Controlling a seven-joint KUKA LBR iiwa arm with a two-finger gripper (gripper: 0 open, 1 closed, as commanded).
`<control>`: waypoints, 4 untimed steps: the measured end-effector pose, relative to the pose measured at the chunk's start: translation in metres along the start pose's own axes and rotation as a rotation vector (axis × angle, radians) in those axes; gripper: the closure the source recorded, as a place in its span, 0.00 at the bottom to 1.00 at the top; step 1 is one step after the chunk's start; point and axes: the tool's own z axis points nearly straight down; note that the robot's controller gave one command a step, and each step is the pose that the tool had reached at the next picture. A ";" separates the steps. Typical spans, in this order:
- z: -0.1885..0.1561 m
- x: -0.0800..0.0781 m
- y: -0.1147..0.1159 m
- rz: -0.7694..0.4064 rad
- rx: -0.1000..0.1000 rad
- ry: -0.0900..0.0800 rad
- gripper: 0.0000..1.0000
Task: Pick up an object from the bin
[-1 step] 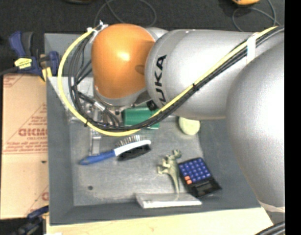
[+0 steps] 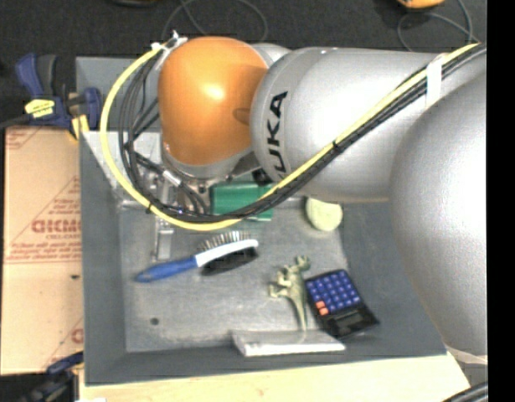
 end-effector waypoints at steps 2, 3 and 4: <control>0.078 0.007 -0.087 -0.308 0.002 0.003 0.00; 0.084 0.003 -0.124 -0.188 0.001 0.000 0.00; 0.156 -0.004 -0.150 -0.382 0.002 -0.006 0.00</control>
Offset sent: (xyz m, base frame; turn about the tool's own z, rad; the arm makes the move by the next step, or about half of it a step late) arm -0.0075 -0.0930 -0.0735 -0.3120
